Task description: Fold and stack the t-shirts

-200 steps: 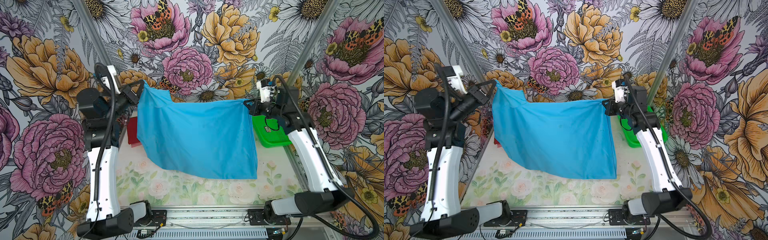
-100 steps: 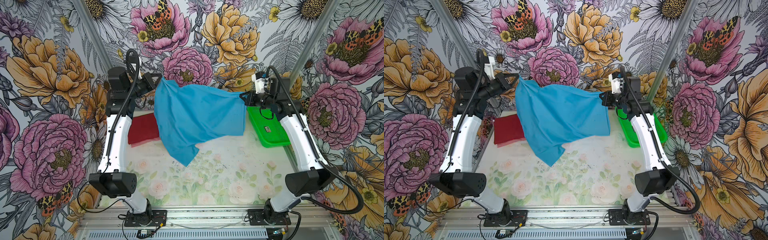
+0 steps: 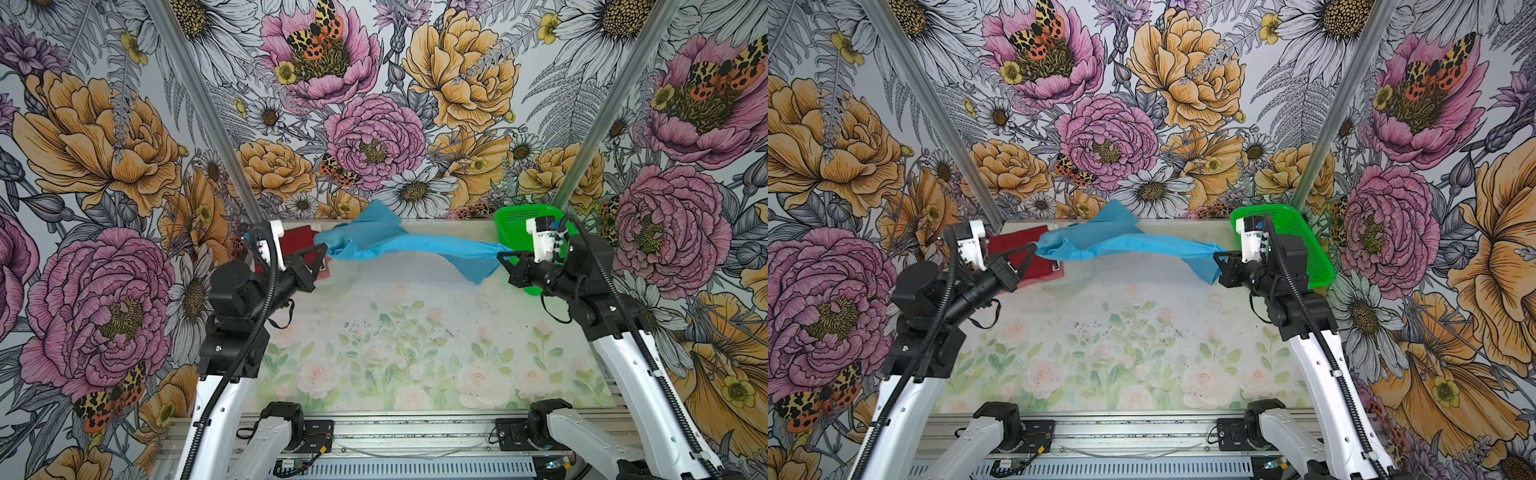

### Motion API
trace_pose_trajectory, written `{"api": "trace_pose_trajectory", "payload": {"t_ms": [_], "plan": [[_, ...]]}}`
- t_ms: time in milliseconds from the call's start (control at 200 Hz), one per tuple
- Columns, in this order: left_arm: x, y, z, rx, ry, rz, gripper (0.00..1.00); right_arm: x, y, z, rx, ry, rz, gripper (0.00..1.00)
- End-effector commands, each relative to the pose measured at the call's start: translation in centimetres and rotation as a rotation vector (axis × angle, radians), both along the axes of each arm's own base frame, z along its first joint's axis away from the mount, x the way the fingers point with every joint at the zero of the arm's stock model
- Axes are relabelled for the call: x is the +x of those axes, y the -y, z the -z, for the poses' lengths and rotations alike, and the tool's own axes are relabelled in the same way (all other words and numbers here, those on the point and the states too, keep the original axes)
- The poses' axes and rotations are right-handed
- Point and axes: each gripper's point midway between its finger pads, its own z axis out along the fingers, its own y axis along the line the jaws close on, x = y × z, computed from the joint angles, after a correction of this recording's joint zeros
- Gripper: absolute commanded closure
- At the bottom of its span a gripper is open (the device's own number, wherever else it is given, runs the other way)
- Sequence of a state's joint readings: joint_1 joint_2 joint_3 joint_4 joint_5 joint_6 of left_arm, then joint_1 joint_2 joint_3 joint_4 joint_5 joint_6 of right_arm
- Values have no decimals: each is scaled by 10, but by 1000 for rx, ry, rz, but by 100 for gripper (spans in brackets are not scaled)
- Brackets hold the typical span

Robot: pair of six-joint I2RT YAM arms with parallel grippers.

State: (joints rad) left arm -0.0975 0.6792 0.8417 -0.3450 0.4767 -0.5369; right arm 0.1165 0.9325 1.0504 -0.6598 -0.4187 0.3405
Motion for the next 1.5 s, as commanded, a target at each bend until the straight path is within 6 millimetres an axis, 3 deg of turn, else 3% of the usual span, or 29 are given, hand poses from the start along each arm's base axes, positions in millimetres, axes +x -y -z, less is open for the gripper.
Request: {"api": "trace_pose_trajectory", "payload": {"t_ms": [0,50,140,225,315,475,595,821,1146,1496], "plan": [[-15,-11,97,-19,-207,-86,100,-29,9,40,44,-70,69,66],[-27,-12,126,-52,-261,-110,100,-44,11,55,55,-91,82,45],[-41,-7,133,-50,-241,-127,100,-58,16,73,52,-136,115,22],[-44,-13,136,27,-254,-171,100,-59,12,86,63,-196,102,13],[-39,-8,137,41,-272,-146,100,-55,9,105,43,-275,116,3],[-31,-3,143,74,-309,-127,100,-63,16,157,-65,-392,231,2],[-30,-7,144,74,-298,-152,100,-76,18,193,-112,-476,316,5],[-27,-13,137,45,-274,-164,100,-112,13,243,-173,-599,353,21],[-26,-17,134,23,-250,-172,100,-126,-6,258,-219,-684,287,36],[-21,-20,135,8,-249,-178,100,-134,-17,263,-228,-718,226,71]]}}
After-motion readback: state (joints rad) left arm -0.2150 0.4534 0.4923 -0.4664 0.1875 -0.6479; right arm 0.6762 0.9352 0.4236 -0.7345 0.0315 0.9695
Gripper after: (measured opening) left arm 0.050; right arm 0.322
